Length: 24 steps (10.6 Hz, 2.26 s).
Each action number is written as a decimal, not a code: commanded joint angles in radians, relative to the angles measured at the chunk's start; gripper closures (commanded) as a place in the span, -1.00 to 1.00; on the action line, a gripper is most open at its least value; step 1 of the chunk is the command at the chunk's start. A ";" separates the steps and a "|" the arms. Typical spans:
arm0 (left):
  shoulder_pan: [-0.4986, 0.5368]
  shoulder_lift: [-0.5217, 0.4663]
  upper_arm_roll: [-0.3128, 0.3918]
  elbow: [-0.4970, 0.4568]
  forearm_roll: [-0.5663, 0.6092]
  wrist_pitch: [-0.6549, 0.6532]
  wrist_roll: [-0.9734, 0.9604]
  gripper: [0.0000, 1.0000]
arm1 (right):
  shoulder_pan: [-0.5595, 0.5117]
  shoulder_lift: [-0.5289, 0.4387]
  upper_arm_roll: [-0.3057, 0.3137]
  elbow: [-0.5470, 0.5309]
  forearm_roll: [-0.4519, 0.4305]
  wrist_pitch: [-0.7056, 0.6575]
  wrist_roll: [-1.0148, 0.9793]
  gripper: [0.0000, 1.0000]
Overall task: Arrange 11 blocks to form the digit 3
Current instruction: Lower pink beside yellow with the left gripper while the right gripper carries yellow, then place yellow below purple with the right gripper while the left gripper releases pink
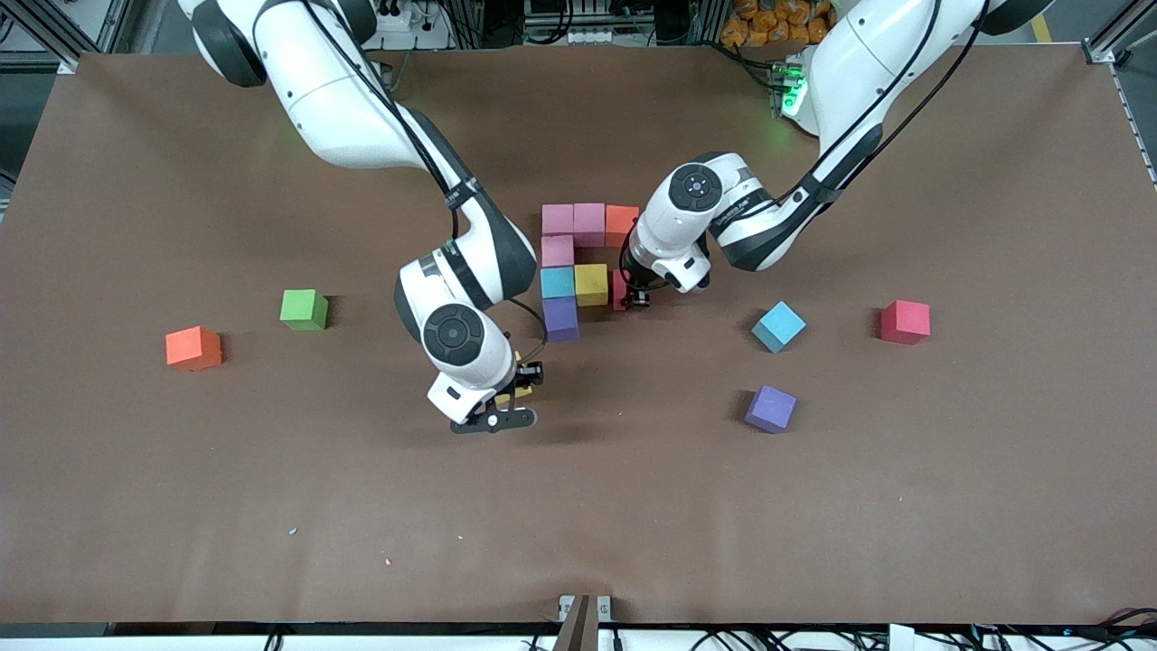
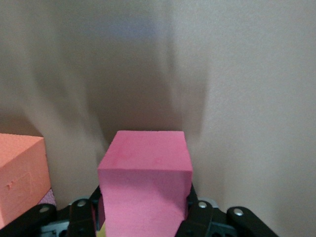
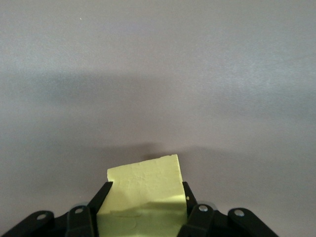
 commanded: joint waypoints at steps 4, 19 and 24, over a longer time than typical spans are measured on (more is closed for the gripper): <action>-0.005 -0.002 0.000 -0.017 0.022 0.023 -0.045 1.00 | 0.022 0.128 0.025 0.167 0.025 -0.018 0.097 1.00; -0.021 0.004 0.000 -0.014 0.022 0.023 -0.074 0.93 | 0.080 0.129 0.060 0.161 0.023 -0.035 0.281 0.98; -0.042 0.001 0.004 -0.014 0.094 0.018 -0.073 -1.00 | 0.092 0.135 0.060 0.150 0.022 -0.034 0.285 0.96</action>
